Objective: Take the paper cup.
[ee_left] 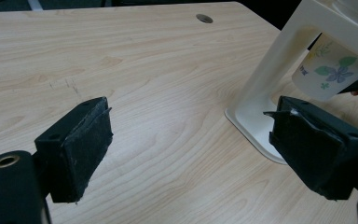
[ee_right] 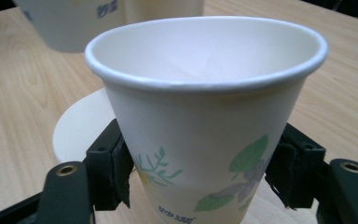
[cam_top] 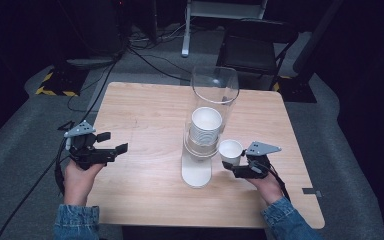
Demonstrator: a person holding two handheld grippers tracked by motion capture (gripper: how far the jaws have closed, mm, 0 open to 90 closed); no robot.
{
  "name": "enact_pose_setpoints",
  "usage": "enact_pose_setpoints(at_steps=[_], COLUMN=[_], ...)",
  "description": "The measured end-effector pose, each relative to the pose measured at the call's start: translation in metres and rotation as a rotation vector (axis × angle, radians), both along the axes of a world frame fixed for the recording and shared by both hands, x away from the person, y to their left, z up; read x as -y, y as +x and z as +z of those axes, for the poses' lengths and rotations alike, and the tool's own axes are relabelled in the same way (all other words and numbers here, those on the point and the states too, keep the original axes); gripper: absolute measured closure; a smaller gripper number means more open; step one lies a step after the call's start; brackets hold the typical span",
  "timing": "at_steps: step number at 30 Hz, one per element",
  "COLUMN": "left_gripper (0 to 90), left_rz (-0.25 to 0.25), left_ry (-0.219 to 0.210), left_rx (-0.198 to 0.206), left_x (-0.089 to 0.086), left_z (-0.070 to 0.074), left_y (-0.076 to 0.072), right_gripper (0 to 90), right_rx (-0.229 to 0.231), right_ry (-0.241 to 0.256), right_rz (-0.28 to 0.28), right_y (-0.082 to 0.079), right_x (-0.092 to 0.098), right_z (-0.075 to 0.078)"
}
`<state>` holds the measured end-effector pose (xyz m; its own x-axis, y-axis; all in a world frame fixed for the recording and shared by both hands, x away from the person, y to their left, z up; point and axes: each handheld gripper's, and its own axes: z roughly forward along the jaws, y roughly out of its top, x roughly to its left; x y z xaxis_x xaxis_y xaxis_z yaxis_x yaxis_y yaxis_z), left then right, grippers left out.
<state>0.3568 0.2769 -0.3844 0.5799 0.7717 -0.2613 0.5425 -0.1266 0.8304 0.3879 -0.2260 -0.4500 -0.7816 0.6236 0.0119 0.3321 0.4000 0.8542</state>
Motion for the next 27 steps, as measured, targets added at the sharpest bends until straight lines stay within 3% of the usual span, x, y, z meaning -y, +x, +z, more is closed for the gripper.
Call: enact_pose_setpoints(at_steps=[15, 22, 27], left_gripper=[12.8, 12.8, 12.8], left_rz=[0.008, 0.030, 0.047], left_ry=[0.031, 0.032, 0.031], left_rx=[-0.022, -0.023, -0.023], left_x=[0.000, -0.007, -0.012], left_z=[-0.005, -0.007, -0.007], left_y=[-0.008, -0.018, -0.025], right_gripper=[31.9, 31.9, 31.9], right_rx=[0.041, 0.033, -0.014], right_ry=[0.090, 0.072, 0.081], right_rz=[-0.175, -0.156, -0.144], right_y=[0.031, 0.045, 0.054], right_x=[0.011, 0.001, -0.005], right_z=[-0.005, -0.017, -0.029])
